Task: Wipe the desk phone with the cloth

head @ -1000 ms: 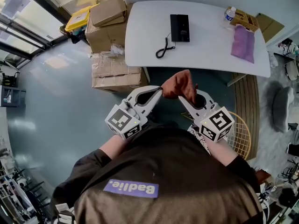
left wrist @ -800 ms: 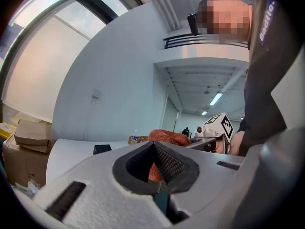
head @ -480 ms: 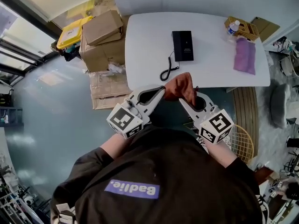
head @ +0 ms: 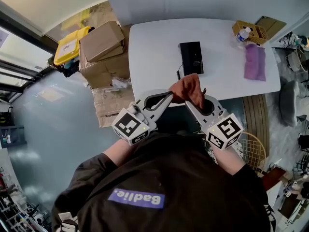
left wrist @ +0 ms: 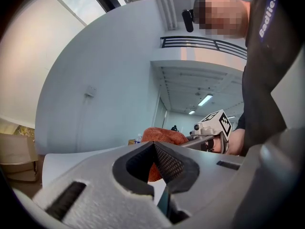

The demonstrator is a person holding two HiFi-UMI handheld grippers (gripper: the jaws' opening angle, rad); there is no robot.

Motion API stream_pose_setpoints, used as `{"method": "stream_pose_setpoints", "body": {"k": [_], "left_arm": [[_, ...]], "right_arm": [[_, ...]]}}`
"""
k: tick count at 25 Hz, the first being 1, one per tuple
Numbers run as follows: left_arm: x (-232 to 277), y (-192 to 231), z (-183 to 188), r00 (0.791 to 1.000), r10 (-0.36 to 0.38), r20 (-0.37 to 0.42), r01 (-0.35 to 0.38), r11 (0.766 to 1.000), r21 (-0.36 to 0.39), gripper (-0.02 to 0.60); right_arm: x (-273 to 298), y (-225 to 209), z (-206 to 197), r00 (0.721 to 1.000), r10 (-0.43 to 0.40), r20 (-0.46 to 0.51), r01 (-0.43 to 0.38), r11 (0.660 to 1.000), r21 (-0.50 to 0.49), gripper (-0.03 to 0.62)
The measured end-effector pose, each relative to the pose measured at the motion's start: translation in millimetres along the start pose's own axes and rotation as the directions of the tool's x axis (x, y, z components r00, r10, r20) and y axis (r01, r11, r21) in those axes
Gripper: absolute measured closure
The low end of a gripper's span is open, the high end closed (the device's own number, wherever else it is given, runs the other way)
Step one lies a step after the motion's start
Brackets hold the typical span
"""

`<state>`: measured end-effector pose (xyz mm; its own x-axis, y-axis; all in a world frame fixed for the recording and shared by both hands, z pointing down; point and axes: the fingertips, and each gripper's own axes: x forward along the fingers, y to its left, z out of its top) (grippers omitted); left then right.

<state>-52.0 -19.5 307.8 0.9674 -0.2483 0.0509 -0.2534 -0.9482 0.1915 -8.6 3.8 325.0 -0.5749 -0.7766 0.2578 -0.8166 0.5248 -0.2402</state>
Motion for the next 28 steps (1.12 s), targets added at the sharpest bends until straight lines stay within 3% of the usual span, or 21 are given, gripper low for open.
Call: {"method": "stream_pose_setpoints", "body": {"k": [16,28], "left_arm": [[76,36,-8,0.985,0.174,-0.021,-0.175,0.983,-0.052,0.566],[120,49,-21,0.968,0.251,-0.028,-0.252,0.964,-0.085,0.566]], "right_arm": [[14,-80,11,0.977,0.209,-0.045,-0.209,0.978,0.001,0.499],[14,-124,7,0.946,0.313,-0.082,-0.314,0.950,0.003,0.500]]}}
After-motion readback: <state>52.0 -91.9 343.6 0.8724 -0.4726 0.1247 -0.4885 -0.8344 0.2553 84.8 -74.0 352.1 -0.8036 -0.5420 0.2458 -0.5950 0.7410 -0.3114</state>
